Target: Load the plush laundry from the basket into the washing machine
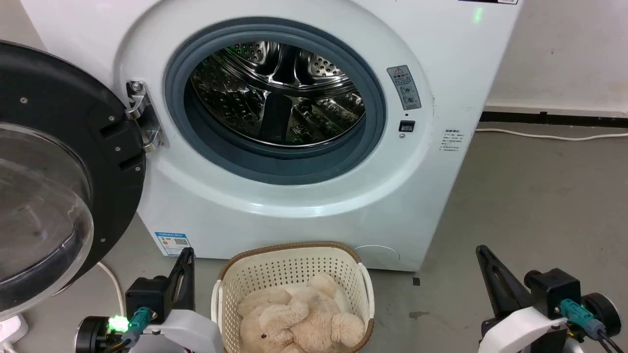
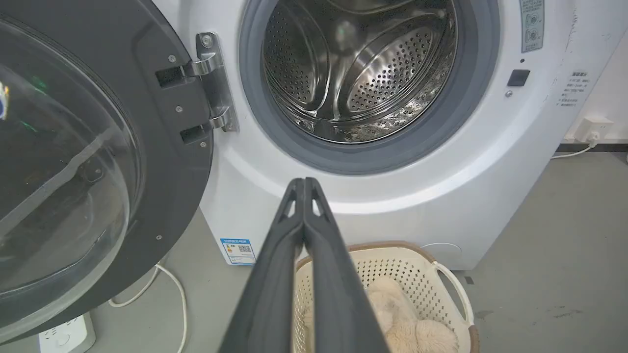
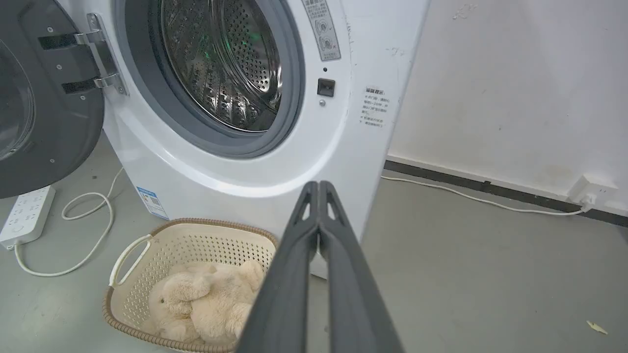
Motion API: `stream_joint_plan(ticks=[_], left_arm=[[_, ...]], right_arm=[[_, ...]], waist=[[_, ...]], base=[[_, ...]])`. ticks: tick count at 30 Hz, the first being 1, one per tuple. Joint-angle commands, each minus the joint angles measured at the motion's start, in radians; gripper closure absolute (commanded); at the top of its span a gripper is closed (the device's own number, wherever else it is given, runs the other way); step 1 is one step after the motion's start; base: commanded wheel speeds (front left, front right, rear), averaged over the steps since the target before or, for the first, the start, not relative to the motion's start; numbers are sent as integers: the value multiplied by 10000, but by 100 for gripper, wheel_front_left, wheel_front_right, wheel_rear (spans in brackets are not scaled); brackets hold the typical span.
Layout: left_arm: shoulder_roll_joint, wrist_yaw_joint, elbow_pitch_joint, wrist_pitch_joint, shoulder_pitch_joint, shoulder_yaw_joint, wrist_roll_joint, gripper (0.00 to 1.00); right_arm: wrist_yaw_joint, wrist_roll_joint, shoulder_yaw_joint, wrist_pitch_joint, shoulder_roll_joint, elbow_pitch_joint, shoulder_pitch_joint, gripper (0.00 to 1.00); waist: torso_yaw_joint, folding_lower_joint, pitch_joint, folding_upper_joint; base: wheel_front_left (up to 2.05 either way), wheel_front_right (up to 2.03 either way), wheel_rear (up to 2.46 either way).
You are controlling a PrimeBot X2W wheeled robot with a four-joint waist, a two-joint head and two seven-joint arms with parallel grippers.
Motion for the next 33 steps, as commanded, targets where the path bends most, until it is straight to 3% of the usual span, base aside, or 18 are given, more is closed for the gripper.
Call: stream_joint_plan(ticks=[1,20,21,33], left_arm=[[-3,26,-43,3,-150,-12,16,100],[-3,26,-43,3,-150,-12,16,100],[0,-2,2,0,3,6,0,0],[0,42,3,-202,31,-116,-58,0]], right_arm=[[6,-51,-26,12,13,-45,-114,100],[6,-51,-26,12,13,-45,-114,100],[0,2,2,-2,0,2,2,0],[0,179,-155,-203,1,44,17,0]], waist=[[0,0,0,-1],[0,0,0,-1],[0,0,0,-1],[-27,0,122,-1]], base=[[0,0,0],[0,0,0],[0,0,0],[0,0,0]])
